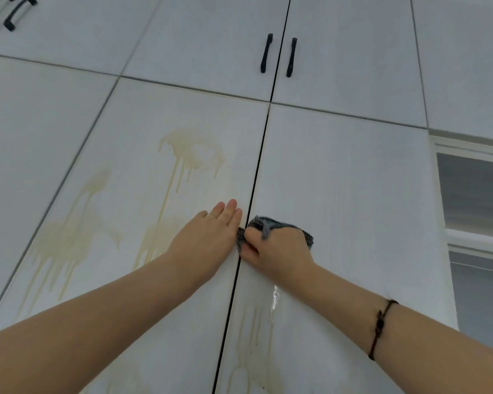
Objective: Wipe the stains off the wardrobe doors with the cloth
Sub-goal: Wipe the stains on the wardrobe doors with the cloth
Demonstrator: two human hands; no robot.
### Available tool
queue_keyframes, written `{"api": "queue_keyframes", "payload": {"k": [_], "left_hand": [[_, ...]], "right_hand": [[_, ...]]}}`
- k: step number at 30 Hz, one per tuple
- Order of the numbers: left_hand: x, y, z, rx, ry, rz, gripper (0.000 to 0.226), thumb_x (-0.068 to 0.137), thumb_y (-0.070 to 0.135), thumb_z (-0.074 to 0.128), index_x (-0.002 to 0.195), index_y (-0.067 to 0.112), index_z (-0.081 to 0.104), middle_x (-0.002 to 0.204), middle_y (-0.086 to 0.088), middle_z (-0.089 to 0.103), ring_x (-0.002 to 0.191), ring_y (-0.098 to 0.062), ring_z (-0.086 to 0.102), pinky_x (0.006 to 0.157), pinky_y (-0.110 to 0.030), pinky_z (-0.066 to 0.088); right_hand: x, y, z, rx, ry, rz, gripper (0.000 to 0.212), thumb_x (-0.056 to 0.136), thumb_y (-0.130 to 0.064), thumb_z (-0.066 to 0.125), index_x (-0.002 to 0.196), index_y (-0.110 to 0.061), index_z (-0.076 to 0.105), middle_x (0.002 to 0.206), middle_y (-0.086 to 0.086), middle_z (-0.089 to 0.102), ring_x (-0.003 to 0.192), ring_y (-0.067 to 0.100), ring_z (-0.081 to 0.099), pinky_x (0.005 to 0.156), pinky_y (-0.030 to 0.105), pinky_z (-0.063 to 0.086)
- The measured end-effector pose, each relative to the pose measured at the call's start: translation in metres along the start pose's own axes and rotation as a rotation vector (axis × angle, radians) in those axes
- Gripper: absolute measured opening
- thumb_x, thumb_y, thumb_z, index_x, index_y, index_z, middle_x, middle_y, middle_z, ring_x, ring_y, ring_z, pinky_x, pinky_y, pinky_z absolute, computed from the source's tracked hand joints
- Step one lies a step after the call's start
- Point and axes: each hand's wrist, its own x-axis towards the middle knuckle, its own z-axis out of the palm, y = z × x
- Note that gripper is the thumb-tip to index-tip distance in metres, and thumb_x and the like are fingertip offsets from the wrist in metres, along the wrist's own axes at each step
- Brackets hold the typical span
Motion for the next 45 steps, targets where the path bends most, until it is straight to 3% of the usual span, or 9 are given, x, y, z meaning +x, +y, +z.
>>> {"api": "queue_keyframes", "payload": {"k": [4,9,18,26,29,33,41,43,45], "left_hand": [[0.004,-0.002,-0.003,0.030,0.006,0.022,0.079,0.092,-0.005,0.042,0.158,0.002,-0.001,0.166,-0.019,-0.003,0.152,-0.030,0.014,0.121,-0.040,0.023],[0.007,-0.008,-0.002,0.050,0.026,0.021,0.080,0.092,-0.005,0.044,0.158,0.003,-0.001,0.166,-0.019,-0.003,0.152,-0.030,0.015,0.121,-0.040,0.022],[-0.014,0.006,0.012,-0.056,0.056,-0.089,0.077,0.094,0.001,0.040,0.158,0.006,-0.003,0.166,-0.013,-0.008,0.154,-0.029,0.003,0.123,-0.047,0.012],[-0.086,0.036,0.042,-0.135,0.059,0.087,0.076,0.083,-0.002,0.014,0.158,0.002,0.004,0.166,-0.015,-0.005,0.154,-0.032,0.005,0.125,-0.045,0.012],[-0.084,0.034,0.046,-0.124,0.057,0.098,0.073,0.087,-0.002,0.013,0.158,0.002,-0.002,0.165,-0.017,-0.011,0.154,-0.031,0.000,0.125,-0.043,0.011],[-0.082,0.032,0.052,-0.132,0.046,0.087,0.071,0.096,-0.002,0.026,0.158,0.004,-0.006,0.165,-0.014,-0.014,0.154,-0.028,-0.004,0.126,-0.040,0.008],[-0.084,0.044,0.063,-0.292,0.165,-0.035,0.073,0.085,-0.002,0.012,0.158,0.003,0.009,0.166,-0.016,0.004,0.154,-0.031,0.008,0.125,-0.042,0.014],[-0.086,0.046,0.063,-0.288,0.154,-0.027,0.072,0.086,-0.001,0.007,0.158,0.001,0.008,0.166,-0.017,0.003,0.153,-0.032,0.009,0.124,-0.042,0.016],[-0.087,0.047,0.065,-0.270,0.170,-0.014,0.071,0.087,0.002,0.001,0.158,0.000,0.010,0.165,-0.020,0.006,0.153,-0.033,0.012,0.123,-0.044,0.021]], "right_hand": [[0.076,0.037,0.002,-0.091,-0.049,0.254,0.038,0.100,-0.038,0.040,0.083,-0.015,0.065,0.067,0.011,0.063,0.056,0.033,0.060,0.053,0.031,0.038],[0.147,0.067,0.009,-0.042,0.000,0.448,0.028,0.096,-0.033,0.045,0.073,-0.017,0.044,0.065,0.002,0.053,0.064,0.032,0.055,0.057,0.034,0.036],[-0.028,-0.035,0.009,-0.213,0.041,0.223,0.034,0.098,-0.029,0.044,0.066,-0.020,0.044,0.052,0.000,0.023,0.040,0.017,0.019,0.047,0.022,0.012],[-0.128,-0.091,-0.017,-0.080,-0.066,-0.219,0.032,0.094,-0.037,0.062,0.066,-0.022,0.056,0.057,-0.003,0.044,0.044,0.017,0.030,0.047,0.025,0.013],[-0.054,-0.044,-0.008,-0.128,0.024,0.114,0.034,0.095,-0.034,0.050,0.066,-0.017,0.057,0.051,0.006,0.049,0.037,0.025,0.047,0.041,0.022,0.026],[-0.006,-0.022,-0.003,0.007,0.017,0.507,0.031,0.092,-0.031,0.052,0.066,-0.020,0.038,0.048,0.001,0.039,0.043,0.029,0.039,0.047,0.027,0.017],[-0.173,-0.119,-0.025,-0.031,-0.117,-0.162,0.034,0.094,-0.036,0.063,0.065,-0.021,0.052,0.057,-0.005,0.029,0.044,0.016,0.027,0.049,0.024,0.010],[-0.157,-0.104,-0.027,-0.036,-0.142,-0.214,0.035,0.094,-0.037,0.061,0.064,-0.023,0.049,0.058,-0.004,0.030,0.044,0.018,0.027,0.053,0.022,0.003],[-0.115,-0.081,-0.022,-0.074,-0.147,-0.077,0.036,0.098,-0.040,0.056,0.068,-0.021,0.050,0.056,-0.001,0.040,0.041,0.021,0.035,0.044,0.019,0.017]]}}
